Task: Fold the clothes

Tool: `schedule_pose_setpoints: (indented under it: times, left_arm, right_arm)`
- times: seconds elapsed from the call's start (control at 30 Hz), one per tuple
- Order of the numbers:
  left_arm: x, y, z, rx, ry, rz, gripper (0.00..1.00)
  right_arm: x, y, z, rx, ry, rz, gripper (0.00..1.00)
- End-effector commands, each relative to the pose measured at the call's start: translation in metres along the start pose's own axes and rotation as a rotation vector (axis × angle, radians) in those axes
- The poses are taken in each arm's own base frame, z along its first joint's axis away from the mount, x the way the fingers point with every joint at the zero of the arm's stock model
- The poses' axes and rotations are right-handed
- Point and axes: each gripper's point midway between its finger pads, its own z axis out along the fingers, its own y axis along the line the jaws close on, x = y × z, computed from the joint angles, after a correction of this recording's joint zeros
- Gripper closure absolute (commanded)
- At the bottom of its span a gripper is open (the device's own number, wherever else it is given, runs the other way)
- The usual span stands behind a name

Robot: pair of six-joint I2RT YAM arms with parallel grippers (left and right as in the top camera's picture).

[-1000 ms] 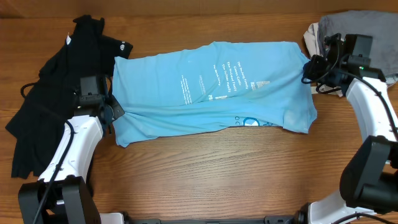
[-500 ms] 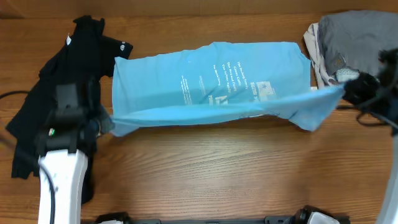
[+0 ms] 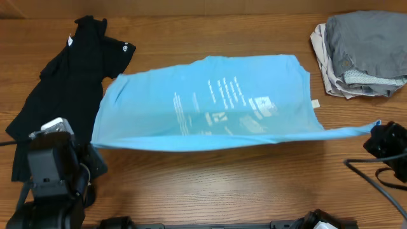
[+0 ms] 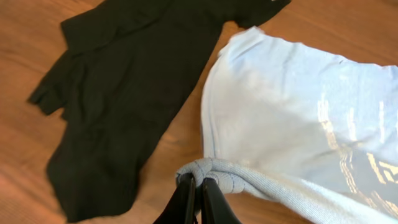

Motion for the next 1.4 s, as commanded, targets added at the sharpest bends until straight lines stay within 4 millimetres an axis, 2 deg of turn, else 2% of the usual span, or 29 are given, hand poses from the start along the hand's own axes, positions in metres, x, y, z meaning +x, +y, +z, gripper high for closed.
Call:
schedule_pose_setpoints:
  times: [0.0,0.13,0.33,0.37,0.47,0.67,0.8,0.9,1.2,1.37]
  left_arm:
    - [-0.003,0.014,-0.013,-0.062,-0.017,0.021,0.96]
    - [0.001,0.022,-0.010,-0.118,0.006,0.030,0.96]
    - [0.003,0.024,0.011,-0.167,0.050,0.008,0.96]
    - [0.004,0.022,0.023,-0.182,0.084,-0.006,0.96]
    - [0.008,0.020,0.040,-0.203,0.132,-0.011,0.96]
    - [0.012,0.012,0.089,-0.265,0.262,-0.027,0.96]
    - [0.011,0.002,0.134,-0.292,0.331,-0.014,0.96]
    - [0.018,-0.001,0.163,-0.317,0.389,0.004,0.96]
    - [0.038,-0.006,0.224,-0.360,0.489,0.033,0.96]
    - [0.042,-0.008,0.241,-0.361,0.494,0.035,0.96]
  right_arm:
    - [-0.009,0.001,-0.020,0.026,-0.063,-0.020,0.96]
    - [-0.014,-0.001,-0.012,0.028,-0.046,-0.016,0.96]
    - [-0.024,0.003,0.029,-0.021,0.087,-0.050,0.96]
    - [-0.027,0.005,0.047,-0.036,0.136,-0.073,0.96]
    - [-0.030,0.009,0.067,-0.051,0.186,-0.097,0.96]
    - [-0.034,0.022,0.127,-0.083,0.299,-0.157,0.96]
    - [-0.032,0.031,0.171,-0.100,0.366,-0.186,0.96]
    - [-0.030,0.037,0.194,-0.109,0.394,-0.206,0.96]
    - [-0.015,0.047,0.242,-0.120,0.474,-0.236,0.96]
    - [-0.001,0.048,0.263,-0.116,0.532,-0.239,0.96]
